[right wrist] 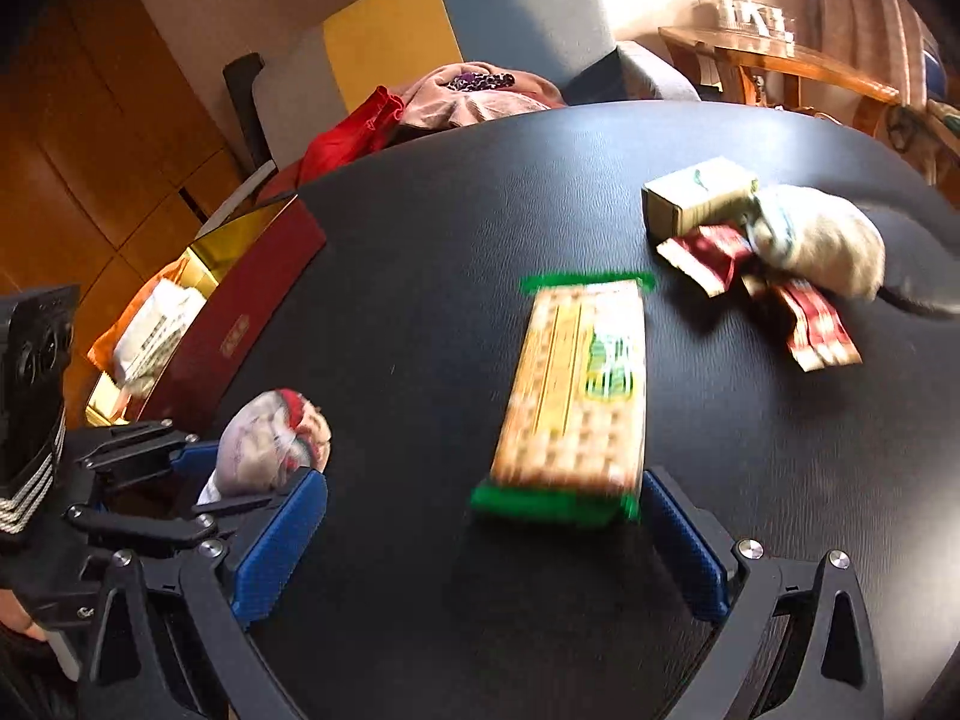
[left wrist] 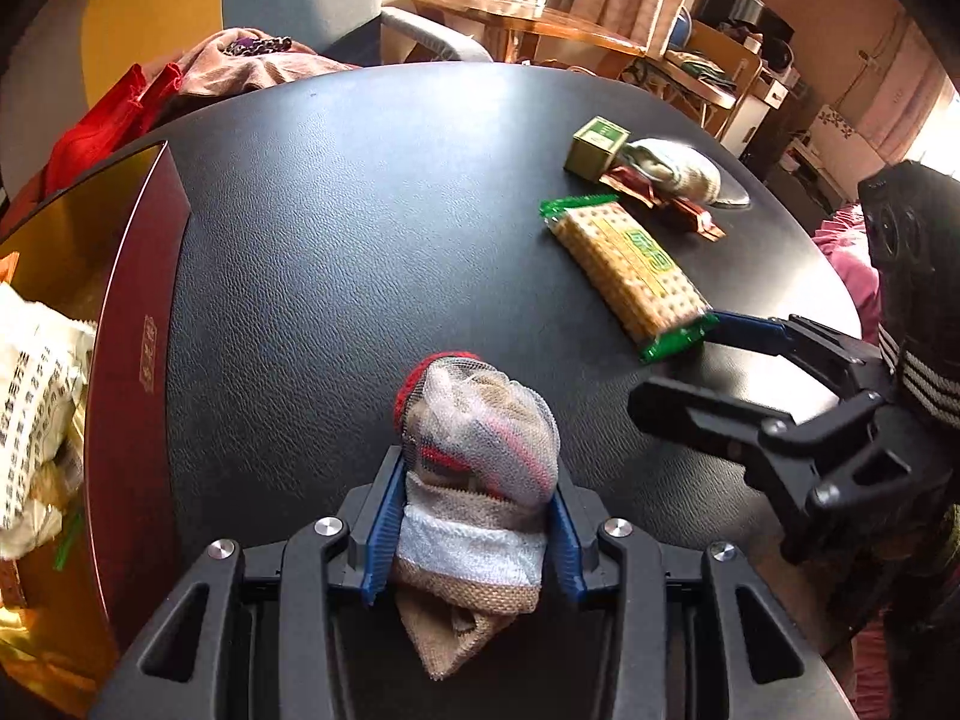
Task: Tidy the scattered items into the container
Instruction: 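Lift the sock with the left tool while the right tool grasps the WEIDAN cracker pack, then put the sock in the box with the left tool while right tool holds crackers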
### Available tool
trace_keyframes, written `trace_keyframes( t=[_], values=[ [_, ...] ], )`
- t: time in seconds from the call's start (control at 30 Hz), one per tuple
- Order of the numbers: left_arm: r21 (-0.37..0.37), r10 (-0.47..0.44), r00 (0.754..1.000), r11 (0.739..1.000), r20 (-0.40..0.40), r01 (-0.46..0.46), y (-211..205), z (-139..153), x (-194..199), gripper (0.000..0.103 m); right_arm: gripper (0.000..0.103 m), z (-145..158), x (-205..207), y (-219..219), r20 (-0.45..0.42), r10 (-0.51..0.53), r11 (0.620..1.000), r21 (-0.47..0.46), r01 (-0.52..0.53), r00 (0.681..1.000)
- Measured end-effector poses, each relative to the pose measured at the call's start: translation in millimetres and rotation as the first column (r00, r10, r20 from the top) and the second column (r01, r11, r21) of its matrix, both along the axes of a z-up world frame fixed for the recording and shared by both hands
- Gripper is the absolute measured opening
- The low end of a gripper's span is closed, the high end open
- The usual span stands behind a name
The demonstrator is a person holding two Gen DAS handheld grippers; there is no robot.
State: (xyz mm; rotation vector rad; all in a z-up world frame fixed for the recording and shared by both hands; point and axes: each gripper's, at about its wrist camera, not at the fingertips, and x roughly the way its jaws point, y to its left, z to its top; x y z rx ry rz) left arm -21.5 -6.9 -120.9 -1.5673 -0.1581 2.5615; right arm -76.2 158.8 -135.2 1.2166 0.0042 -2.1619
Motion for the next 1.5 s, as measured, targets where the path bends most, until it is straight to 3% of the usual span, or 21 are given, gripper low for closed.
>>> trace_keyframes(
  t=[0.17,0.33,0.47,0.73,0.87,1.17,1.27,1.4,1.5],
  values=[
    [0.065,-0.006,1.000,0.998,0.000,0.006,-5.4,4.6,14.3,0.044,0.103,9.6,14.8,16.0,-0.031,-0.080,0.997,0.016,0.081,0.996],
    [0.106,0.001,1.000,0.994,-0.014,0.000,-14.4,10.7,24.2,0.048,0.100,30.3,-5.8,12.5,-0.084,-0.142,0.990,0.012,0.143,0.986],
    [0.132,0.010,1.000,0.991,-0.027,-0.006,-22.7,16.0,30.3,0.051,0.076,36.4,-38.4,-9.0,-0.106,-0.153,0.983,0.081,0.162,0.982],
    [0.130,0.006,0.999,0.991,-0.050,0.000,-34.9,24.8,42.3,0.055,0.074,17.1,-59.8,-35.1,-0.090,-0.108,0.963,0.236,0.126,0.990],
    [0.105,-0.031,0.998,0.994,-0.057,0.037,-28.3,23.6,43.3,0.055,0.050,3.0,-41.0,-25.2,-0.095,-0.104,0.943,0.309,0.128,0.990],
    [0.055,-0.101,0.993,0.993,-0.055,0.104,-8.4,16.2,33.4,0.055,0.054,6.0,-2.6,18.0,-0.069,-0.182,0.960,0.205,0.193,0.981],
    [0.067,-0.092,0.995,0.993,-0.038,0.094,-10.3,10.2,26.7,0.054,0.071,7.0,8.7,30.9,-0.054,-0.208,0.963,0.165,0.215,0.977],
    [0.093,-0.050,0.999,0.994,-0.021,0.052,-19.4,3.4,21.4,0.039,0.072,9.9,21.1,37.5,-0.051,-0.236,0.964,0.110,0.240,0.970],
    [0.095,-0.048,0.999,0.994,-0.024,0.050,-21.4,3.4,21.3,0.039,0.072,11.0,19.8,39.6,-0.028,-0.268,0.960,0.076,0.269,0.963]
  ],
)
